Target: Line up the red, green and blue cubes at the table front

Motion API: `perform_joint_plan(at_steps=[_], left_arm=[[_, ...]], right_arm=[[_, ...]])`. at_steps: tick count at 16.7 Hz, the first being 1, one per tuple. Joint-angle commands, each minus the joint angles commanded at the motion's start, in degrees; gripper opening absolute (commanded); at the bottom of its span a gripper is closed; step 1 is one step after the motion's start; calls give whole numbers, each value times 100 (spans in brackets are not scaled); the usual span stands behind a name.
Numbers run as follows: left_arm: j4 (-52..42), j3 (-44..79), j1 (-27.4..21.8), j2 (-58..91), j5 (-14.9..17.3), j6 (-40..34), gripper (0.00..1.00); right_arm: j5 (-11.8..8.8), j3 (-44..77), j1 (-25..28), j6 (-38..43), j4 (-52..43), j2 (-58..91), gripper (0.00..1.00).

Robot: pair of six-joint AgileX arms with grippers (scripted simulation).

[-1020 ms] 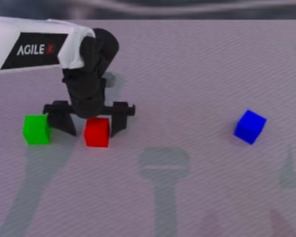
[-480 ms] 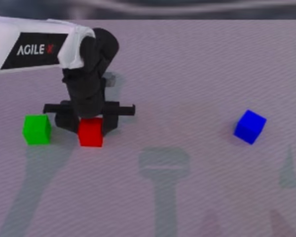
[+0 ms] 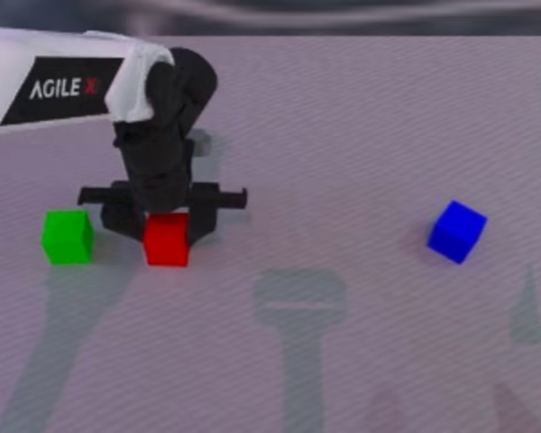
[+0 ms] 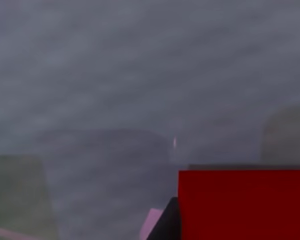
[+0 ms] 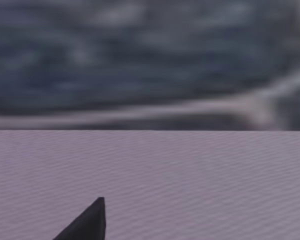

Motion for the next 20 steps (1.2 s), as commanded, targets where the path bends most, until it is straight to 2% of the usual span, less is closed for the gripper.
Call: perform_joint_plan(at_steps=[7,13,16,20], left_arm=[[-1210,754,94,-416,-4,-12,0],[-1261,779,52,-452,-7,-17,0],[-1198,377,-261,-832,-15,-404,0],[-1084,-702,-1043,-1713,-30,-1350,0]], right_arm=[[0,0,0,0,0,0,100],[0,0,0,0,0,0,100],[0,0,0,0,0,0,100],[0,0,0,0,0,0,100]])
